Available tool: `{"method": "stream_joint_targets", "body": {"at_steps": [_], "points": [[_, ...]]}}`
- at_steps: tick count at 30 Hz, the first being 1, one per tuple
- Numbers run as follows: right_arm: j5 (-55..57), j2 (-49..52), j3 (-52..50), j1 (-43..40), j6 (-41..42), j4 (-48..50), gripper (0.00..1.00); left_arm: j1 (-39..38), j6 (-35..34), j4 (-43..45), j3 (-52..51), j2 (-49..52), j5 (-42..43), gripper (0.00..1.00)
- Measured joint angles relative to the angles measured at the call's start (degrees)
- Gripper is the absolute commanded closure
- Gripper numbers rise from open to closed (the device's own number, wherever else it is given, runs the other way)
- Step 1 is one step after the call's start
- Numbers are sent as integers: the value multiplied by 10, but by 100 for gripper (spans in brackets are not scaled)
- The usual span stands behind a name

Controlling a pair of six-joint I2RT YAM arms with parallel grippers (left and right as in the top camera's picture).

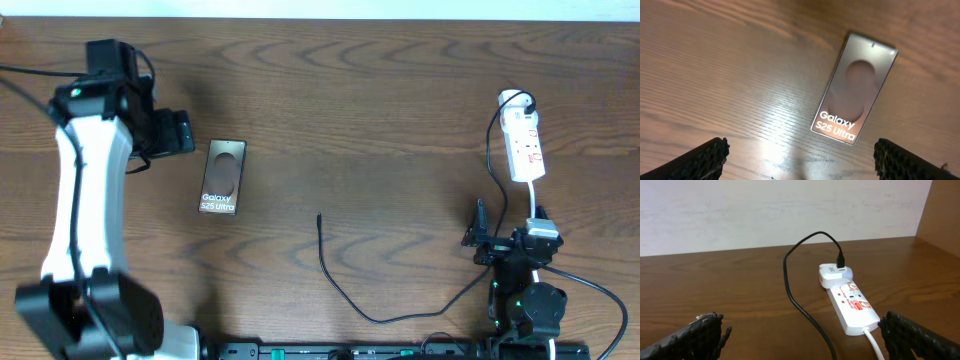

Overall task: Plug charger to phone and switch on socket
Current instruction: 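Move the left gripper over the silver phone and lower onto it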

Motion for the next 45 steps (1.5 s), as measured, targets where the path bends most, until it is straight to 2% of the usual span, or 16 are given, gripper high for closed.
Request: {"method": "stream_joint_targets", "body": {"at_steps": [1, 2, 3, 4, 5, 6, 15, 24, 38, 45], "points": [[0, 0, 0, 0, 0, 0, 1, 0, 1, -3, 0, 22, 7, 6], [0, 0, 0, 0, 0, 0, 1, 0, 1, -3, 0, 33, 14, 50], [0, 0, 0, 0, 0, 0, 1, 0, 1, -4, 0, 45, 30, 76], [0, 0, 0, 0, 0, 0, 1, 0, 1, -4, 0, 50, 40, 73], [0, 0, 0, 0, 0, 0, 1, 0, 1, -2, 0, 53, 49, 7], [0, 0, 0, 0, 0, 0, 1, 0, 1, 2, 0, 54, 57, 2], [0, 0, 0, 0, 0, 0, 1, -6, 21, 10, 0, 53, 92, 2], [0, 0, 0, 0, 0, 0, 1, -99, 50, 5, 0, 77, 42, 2], [0, 0, 0, 0, 0, 0, 1, -97, 61, 3, 0, 191, 30, 2], [0, 0, 0, 0, 0, 0, 1, -97, 61, 59, -13, 209, 30, 2]]}}
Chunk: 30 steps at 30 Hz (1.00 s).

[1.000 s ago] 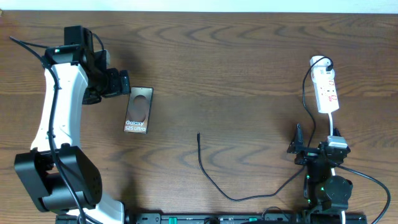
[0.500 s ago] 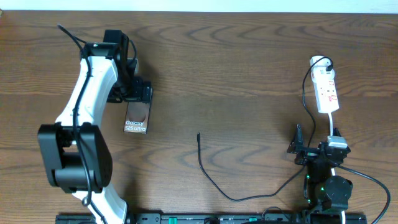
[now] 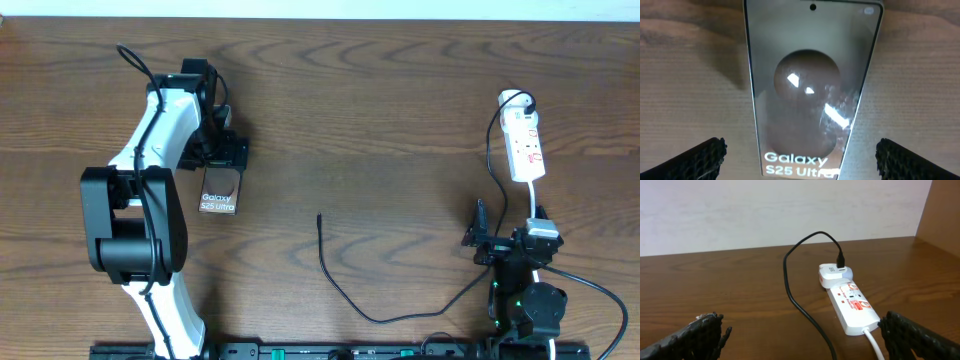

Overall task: Plug charger to phone and switch on socket
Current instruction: 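Move the left gripper over the silver phone and lower onto it, then close the left gripper on the phone's long edges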

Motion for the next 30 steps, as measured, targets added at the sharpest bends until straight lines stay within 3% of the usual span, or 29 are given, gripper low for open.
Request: {"method": "stream_joint_targets", "body": {"at_steps": [30], "points": [[0, 0, 0, 0, 0, 0, 1, 0, 0, 129, -101, -1, -2, 2]]}}
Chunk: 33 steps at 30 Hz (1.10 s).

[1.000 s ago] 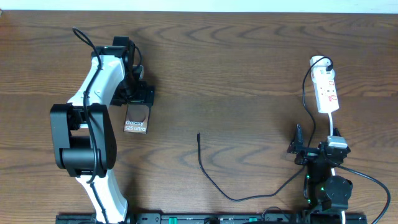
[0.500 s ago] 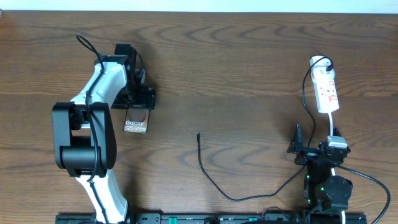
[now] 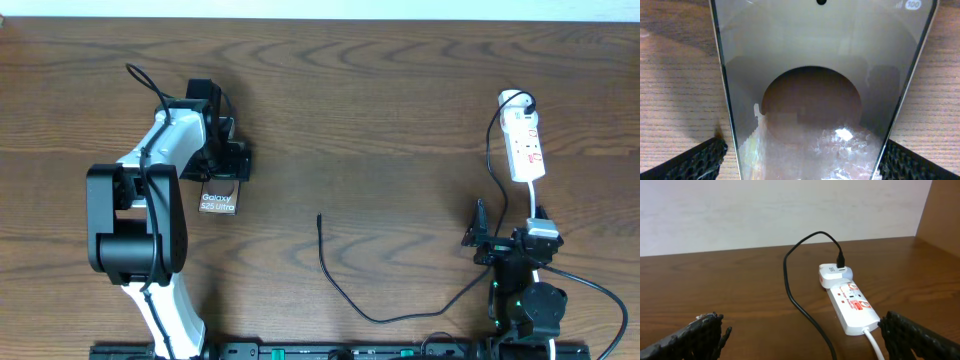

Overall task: Plug charger to phone and switch on socket
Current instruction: 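Close the left gripper on the phone's long edges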

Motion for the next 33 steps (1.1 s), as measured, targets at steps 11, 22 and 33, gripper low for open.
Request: {"method": "stream_joint_targets", "body": {"at_steps": [11, 22, 33], "points": [[0, 0, 0, 0, 0, 0, 1, 0, 2, 3, -2, -2, 0, 2], [0, 0, 0, 0, 0, 0, 1, 0, 2, 3, -2, -2, 0, 2], [0, 0, 0, 0, 0, 0, 1, 0, 9, 4, -3, -2, 0, 2]]}}
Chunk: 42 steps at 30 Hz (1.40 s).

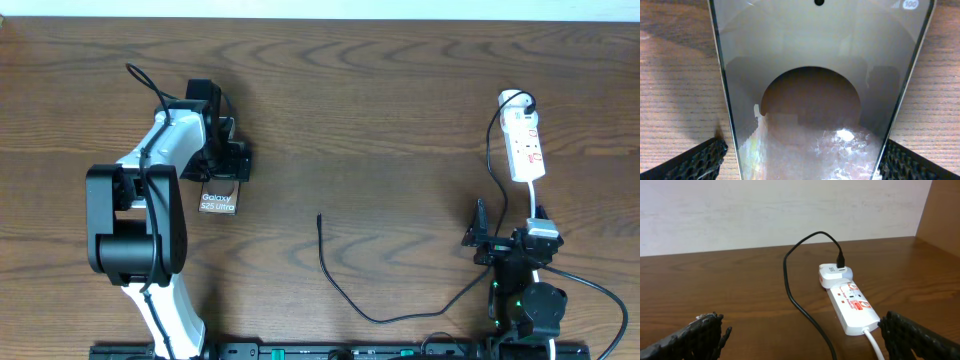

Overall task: Plug charger to phone and switch on socket
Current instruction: 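Close the left gripper on the phone's long edges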

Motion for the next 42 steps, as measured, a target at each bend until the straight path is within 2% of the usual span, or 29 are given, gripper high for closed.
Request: {"method": "stream_joint_targets", "body": {"at_steps": [20, 26, 35, 42], "points": [[0, 0, 0, 0, 0, 0, 1, 0, 23, 28, -27, -16, 0, 0], [0, 0, 0, 0, 0, 0, 1, 0, 24, 28, -27, -16, 0, 9], [0, 0, 0, 0, 0, 0, 1, 0, 25, 28, -27, -16, 0, 11], [0, 0, 0, 0, 0, 0, 1, 0, 25, 28, -27, -17, 0, 25]]}}
